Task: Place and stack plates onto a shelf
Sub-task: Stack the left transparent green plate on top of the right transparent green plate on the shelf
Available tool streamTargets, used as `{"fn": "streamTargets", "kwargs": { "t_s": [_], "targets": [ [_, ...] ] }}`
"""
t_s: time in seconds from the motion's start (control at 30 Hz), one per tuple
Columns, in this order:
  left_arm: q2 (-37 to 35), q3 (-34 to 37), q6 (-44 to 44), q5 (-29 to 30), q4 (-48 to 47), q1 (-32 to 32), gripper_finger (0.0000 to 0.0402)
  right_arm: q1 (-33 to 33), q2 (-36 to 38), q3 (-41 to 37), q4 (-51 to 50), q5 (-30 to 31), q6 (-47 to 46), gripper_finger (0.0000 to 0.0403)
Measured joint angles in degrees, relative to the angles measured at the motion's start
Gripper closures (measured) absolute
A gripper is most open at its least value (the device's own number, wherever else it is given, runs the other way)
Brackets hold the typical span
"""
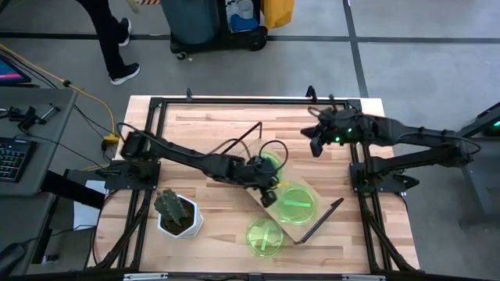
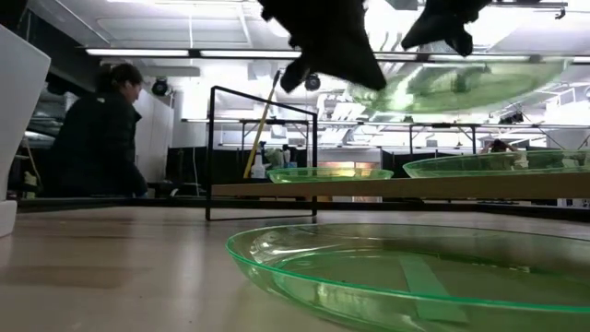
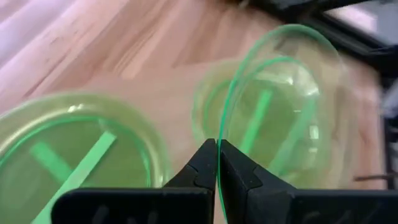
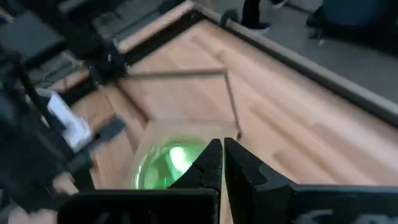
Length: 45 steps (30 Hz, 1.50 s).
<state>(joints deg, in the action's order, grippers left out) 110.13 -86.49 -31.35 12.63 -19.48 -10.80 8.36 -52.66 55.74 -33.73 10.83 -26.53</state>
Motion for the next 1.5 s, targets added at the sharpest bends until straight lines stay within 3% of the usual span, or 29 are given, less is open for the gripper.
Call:
{"fn": "streamTargets", "kwargs": {
  "t_s": [0.33, 1.5],
  "targets": [
    [9.42, -10.01, -3.13, 1.49, 0.26, 1.04, 0.0401, 1.88, 0.61, 4.29, -5.29, 0.25, 1.09, 0.0402],
    [13.28, -9.89, -2.51, -1.58, 1.3, 0.3, 0.0401, 1.88, 0.22, 4.25, -7.2, 1.27, 1.01, 0.0402]
  ]
}}
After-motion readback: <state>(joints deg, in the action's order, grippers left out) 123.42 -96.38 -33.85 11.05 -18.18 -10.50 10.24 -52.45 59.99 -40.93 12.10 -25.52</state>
